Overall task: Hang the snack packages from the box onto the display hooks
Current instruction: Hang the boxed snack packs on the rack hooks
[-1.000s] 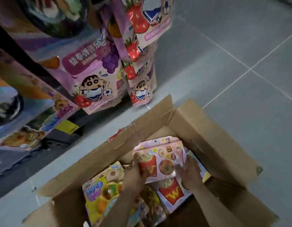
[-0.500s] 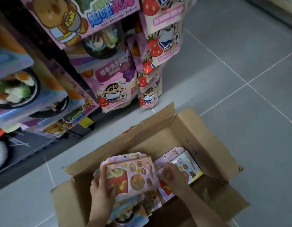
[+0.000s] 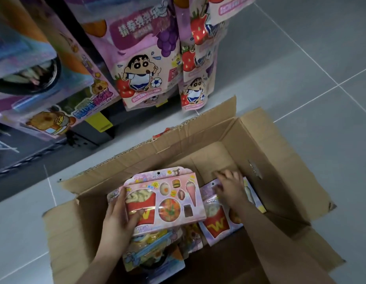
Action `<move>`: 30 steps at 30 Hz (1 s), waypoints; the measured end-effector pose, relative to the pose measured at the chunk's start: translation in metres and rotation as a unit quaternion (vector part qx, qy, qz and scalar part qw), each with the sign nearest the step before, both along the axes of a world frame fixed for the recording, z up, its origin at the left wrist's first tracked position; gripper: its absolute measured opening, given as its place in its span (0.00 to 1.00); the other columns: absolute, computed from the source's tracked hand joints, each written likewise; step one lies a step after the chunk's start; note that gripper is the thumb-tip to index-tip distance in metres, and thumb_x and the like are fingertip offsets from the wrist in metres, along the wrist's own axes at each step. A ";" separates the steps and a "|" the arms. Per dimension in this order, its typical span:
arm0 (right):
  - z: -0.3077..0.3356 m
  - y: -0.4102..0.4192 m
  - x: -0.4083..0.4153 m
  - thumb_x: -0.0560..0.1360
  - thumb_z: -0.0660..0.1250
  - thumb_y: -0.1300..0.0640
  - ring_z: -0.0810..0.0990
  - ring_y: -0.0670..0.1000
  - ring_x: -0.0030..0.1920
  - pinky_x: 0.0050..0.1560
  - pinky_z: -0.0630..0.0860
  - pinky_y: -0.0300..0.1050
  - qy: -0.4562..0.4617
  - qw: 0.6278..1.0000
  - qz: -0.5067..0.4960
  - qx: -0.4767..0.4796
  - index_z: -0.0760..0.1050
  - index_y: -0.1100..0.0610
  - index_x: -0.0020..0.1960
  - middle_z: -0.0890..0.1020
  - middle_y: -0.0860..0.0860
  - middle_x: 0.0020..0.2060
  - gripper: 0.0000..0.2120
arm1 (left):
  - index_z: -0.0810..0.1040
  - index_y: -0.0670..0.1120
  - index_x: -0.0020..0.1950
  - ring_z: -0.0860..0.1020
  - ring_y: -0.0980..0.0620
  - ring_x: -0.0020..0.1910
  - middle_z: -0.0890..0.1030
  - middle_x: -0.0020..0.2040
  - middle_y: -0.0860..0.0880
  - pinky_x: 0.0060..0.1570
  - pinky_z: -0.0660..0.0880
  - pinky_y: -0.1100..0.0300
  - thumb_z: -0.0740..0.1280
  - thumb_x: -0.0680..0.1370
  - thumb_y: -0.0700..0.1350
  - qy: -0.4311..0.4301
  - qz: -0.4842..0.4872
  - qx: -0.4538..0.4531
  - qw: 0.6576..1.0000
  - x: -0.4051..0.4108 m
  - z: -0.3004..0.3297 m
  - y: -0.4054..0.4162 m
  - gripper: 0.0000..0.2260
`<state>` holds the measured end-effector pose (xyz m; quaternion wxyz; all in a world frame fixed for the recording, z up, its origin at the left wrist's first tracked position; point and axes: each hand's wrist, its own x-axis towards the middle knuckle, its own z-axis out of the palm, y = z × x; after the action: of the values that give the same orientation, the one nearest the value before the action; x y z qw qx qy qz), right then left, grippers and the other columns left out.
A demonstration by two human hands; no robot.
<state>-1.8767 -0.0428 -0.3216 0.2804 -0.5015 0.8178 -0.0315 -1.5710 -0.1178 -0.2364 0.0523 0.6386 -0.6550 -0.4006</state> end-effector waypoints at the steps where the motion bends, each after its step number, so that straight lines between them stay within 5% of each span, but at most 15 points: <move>1: 0.000 0.001 -0.003 0.71 0.59 0.52 0.68 0.59 0.57 0.66 0.59 0.55 0.026 1.000 0.013 0.000 0.75 0.51 0.60 0.75 0.56 0.56 0.19 | 0.57 0.53 0.75 0.69 0.46 0.66 0.68 0.70 0.44 0.63 0.68 0.52 0.70 0.74 0.46 -0.002 -0.005 -0.001 1.000 0.000 0.000 -0.001 0.34; 6: 0.020 0.010 -0.007 0.71 0.64 0.55 0.73 0.59 0.51 0.58 0.64 0.54 0.044 0.999 0.023 -0.013 0.80 0.54 0.44 0.77 0.55 0.48 0.07 | 0.62 0.62 0.71 0.75 0.50 0.58 0.73 0.62 0.49 0.49 0.77 0.58 0.73 0.71 0.47 0.034 0.018 0.004 0.999 -0.001 0.009 -0.002 0.33; 12: 0.108 0.014 -0.009 0.73 0.59 0.49 0.78 0.56 0.48 0.50 0.66 0.48 -0.011 1.000 -0.013 -0.026 0.78 0.53 0.46 0.83 0.53 0.42 0.11 | 0.69 0.59 0.67 0.76 0.51 0.55 0.74 0.57 0.48 0.51 0.76 0.56 0.68 0.75 0.42 0.103 0.060 -0.053 0.991 -0.001 0.078 0.006 0.23; 15: 0.166 0.022 -0.007 0.72 0.58 0.49 0.79 0.57 0.46 0.43 0.65 0.46 -0.031 0.997 -0.035 -0.065 0.76 0.52 0.42 0.83 0.52 0.40 0.10 | 0.69 0.58 0.67 0.77 0.49 0.56 0.76 0.59 0.48 0.49 0.76 0.64 0.66 0.75 0.50 0.122 0.069 -0.051 0.989 0.002 0.134 0.004 0.20; 18: 0.237 0.020 -0.011 0.74 0.63 0.50 0.79 0.58 0.42 0.40 0.73 0.48 -0.029 0.992 -0.086 -0.084 0.75 0.52 0.42 0.82 0.53 0.38 0.06 | 0.68 0.65 0.66 0.78 0.45 0.54 0.74 0.56 0.50 0.52 0.77 0.45 0.62 0.71 0.60 0.134 0.063 -0.049 0.988 0.007 0.193 -0.007 0.23; 21: 0.325 0.014 -0.020 0.74 0.65 0.52 0.80 0.59 0.42 0.42 0.76 0.50 -0.016 0.988 -0.110 -0.107 0.77 0.52 0.43 0.83 0.54 0.36 0.05 | 0.66 0.73 0.63 0.77 0.54 0.52 0.71 0.52 0.52 0.51 0.78 0.53 0.66 0.74 0.52 0.164 0.041 -0.082 0.982 0.002 0.279 -0.019 0.22; 24: 0.422 0.006 -0.032 0.74 0.66 0.55 0.80 0.58 0.40 0.43 0.74 0.48 -0.007 0.980 -0.128 -0.150 0.79 0.54 0.45 0.83 0.55 0.37 0.05 | 0.69 0.61 0.65 0.72 0.57 0.49 0.73 0.50 0.51 0.48 0.68 0.61 0.67 0.75 0.38 0.143 -0.001 -0.138 0.980 -0.003 0.359 -0.031 0.25; 26: 0.489 0.002 -0.040 0.75 0.65 0.56 0.77 0.56 0.35 0.39 0.72 0.47 -0.012 0.974 -0.150 -0.170 0.78 0.57 0.44 0.79 0.55 0.32 0.06 | 0.69 0.54 0.69 0.70 0.61 0.49 0.76 0.53 0.48 0.47 0.64 0.64 0.68 0.75 0.38 0.117 -0.032 -0.174 0.977 -0.002 0.411 -0.042 0.24; 30: 0.600 0.002 -0.056 0.74 0.66 0.52 0.73 0.53 0.33 0.37 0.71 0.47 -0.031 0.960 -0.175 -0.215 0.77 0.56 0.41 0.73 0.47 0.28 0.08 | 0.70 0.46 0.69 0.73 0.53 0.56 0.76 0.59 0.49 0.50 0.64 0.68 0.67 0.75 0.37 0.114 -0.083 -0.228 0.963 -0.008 0.510 -0.055 0.22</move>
<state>-1.9330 -0.0406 0.2782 0.1810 -0.3983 0.8576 -0.2703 -1.5791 -0.1733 0.2738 0.2380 0.5032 -0.7693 -0.3136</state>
